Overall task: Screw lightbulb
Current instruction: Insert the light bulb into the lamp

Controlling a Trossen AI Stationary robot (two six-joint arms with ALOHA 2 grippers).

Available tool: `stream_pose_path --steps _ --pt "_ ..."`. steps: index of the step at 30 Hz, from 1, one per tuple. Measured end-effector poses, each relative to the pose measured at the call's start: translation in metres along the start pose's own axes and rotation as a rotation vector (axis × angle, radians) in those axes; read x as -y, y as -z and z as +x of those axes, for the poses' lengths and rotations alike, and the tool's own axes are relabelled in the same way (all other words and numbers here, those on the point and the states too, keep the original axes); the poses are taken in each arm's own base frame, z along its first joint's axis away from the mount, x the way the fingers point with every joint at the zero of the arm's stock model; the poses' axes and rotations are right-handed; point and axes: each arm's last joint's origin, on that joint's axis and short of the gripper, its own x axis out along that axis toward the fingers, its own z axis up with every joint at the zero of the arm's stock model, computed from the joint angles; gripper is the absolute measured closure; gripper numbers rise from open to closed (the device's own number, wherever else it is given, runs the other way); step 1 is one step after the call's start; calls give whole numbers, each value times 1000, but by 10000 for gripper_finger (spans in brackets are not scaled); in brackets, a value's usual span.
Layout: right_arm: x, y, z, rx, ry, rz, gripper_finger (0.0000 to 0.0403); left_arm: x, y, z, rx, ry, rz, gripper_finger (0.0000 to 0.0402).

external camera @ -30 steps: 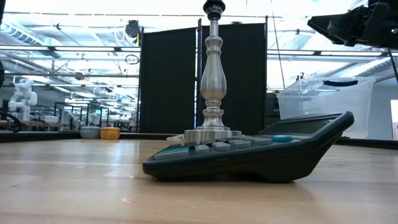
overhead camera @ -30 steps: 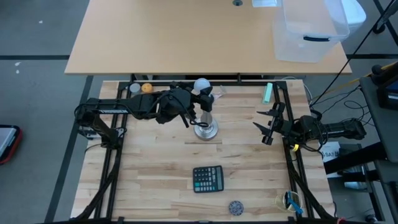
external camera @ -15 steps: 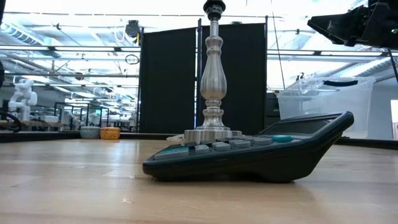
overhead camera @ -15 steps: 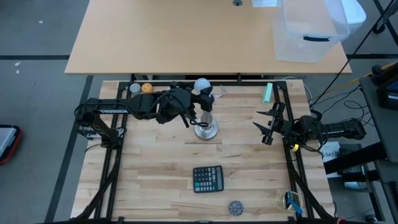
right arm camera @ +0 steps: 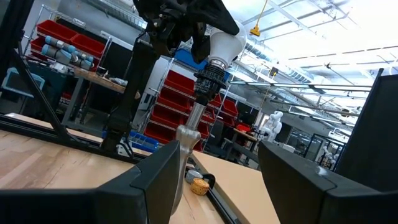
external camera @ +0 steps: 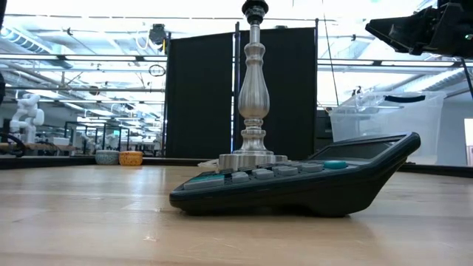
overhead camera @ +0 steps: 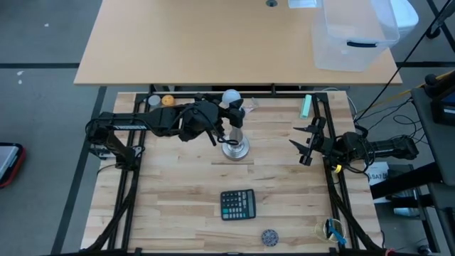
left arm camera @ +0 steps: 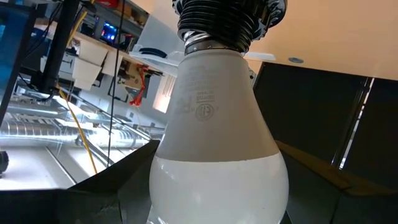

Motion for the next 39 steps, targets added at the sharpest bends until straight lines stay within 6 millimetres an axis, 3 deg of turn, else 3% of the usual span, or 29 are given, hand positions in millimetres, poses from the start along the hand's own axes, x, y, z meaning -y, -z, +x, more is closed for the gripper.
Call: stream_pose_path --steps 39 --pt "0 0 0 0 1 0 190 -10 0 -7 -42 -33 -38 99"
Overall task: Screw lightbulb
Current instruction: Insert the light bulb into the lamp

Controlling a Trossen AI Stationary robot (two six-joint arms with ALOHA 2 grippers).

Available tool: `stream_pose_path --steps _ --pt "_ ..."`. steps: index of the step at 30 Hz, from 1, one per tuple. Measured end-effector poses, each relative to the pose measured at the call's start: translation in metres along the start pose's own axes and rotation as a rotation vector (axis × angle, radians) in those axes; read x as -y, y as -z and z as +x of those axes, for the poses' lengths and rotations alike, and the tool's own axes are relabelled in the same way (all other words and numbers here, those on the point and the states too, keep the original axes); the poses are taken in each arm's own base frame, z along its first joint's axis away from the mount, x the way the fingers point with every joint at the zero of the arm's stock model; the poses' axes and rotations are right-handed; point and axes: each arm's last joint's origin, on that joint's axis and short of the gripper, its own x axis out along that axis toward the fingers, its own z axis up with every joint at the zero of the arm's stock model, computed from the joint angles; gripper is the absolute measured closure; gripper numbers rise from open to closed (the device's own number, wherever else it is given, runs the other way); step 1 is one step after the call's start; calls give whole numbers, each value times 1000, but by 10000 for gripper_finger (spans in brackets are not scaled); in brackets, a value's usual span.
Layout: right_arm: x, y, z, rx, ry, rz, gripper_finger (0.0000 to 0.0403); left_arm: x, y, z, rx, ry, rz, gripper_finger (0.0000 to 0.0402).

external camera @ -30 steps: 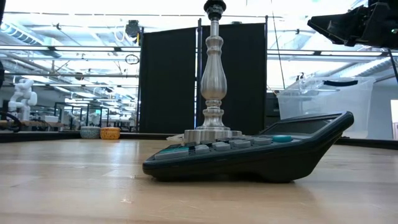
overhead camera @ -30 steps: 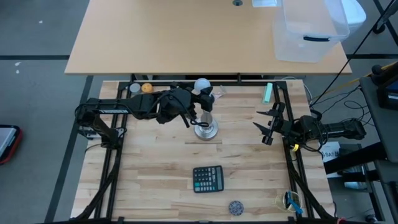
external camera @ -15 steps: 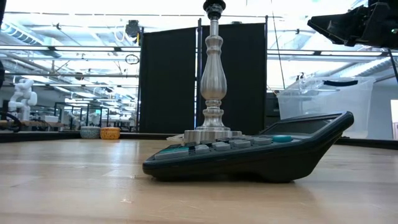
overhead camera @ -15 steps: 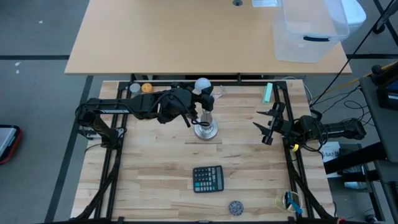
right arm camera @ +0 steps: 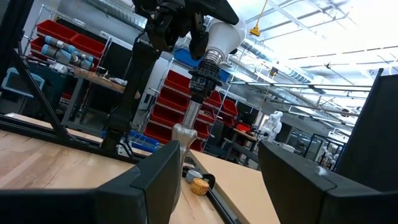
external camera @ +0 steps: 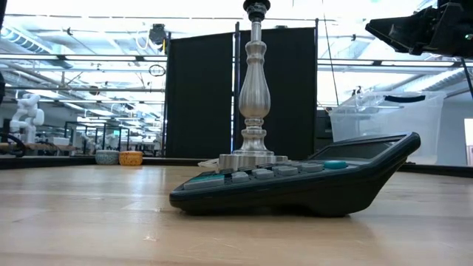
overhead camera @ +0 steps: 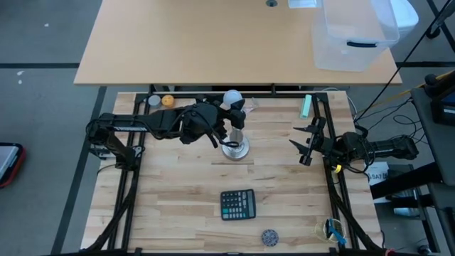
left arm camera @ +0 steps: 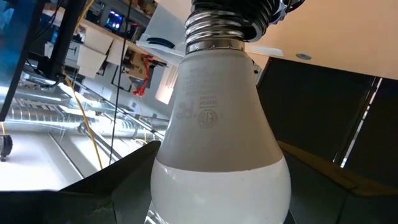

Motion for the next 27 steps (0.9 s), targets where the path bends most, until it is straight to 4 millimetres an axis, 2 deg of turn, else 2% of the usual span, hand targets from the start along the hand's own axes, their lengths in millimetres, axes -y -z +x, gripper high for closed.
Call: stream_pose_path --steps 27 --pt "0 0 0 2 -5 34 190 1 1 0 -16 24 60 99"
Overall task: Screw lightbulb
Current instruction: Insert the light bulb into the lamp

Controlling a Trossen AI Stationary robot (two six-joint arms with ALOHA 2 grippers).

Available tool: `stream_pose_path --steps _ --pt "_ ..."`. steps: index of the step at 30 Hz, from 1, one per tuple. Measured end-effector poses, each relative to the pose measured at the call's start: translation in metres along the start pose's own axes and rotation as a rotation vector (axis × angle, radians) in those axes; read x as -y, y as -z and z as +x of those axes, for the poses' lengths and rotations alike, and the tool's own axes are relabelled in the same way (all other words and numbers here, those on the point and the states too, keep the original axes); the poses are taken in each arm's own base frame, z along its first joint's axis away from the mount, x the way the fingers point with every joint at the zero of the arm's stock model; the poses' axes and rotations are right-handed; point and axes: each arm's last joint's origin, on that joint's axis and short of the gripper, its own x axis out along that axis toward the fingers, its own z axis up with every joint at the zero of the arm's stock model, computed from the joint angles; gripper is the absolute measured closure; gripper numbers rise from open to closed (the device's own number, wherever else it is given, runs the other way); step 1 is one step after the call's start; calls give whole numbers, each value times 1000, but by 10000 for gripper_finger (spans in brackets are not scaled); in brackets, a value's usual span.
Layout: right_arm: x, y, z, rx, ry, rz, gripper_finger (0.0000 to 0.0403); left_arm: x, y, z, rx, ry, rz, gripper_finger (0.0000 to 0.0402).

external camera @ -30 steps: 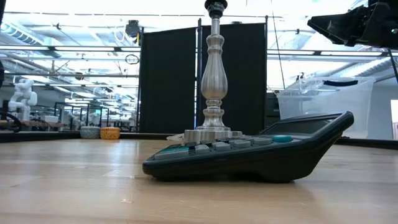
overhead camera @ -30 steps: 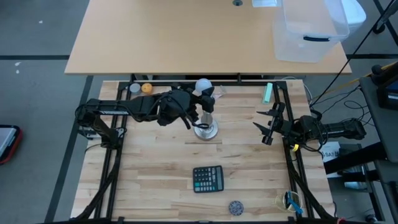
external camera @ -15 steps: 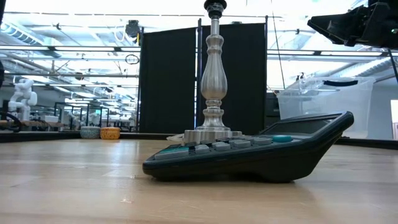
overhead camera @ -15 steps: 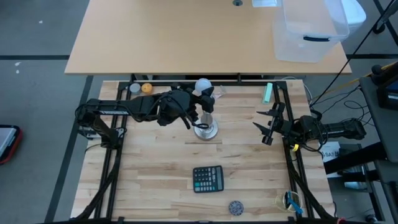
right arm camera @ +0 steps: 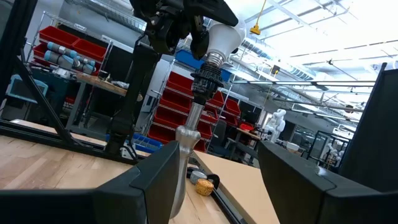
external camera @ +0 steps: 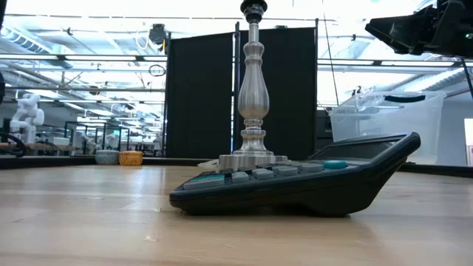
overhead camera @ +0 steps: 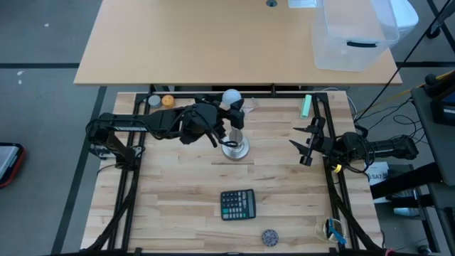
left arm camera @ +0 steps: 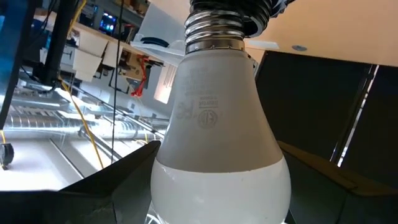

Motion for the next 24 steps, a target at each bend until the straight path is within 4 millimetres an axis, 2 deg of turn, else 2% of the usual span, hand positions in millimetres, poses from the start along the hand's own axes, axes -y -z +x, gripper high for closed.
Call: stream_pose_path --steps 24 --pt "0 0 0 0 -1 0 190 2 -3 0 23 19 45 99"
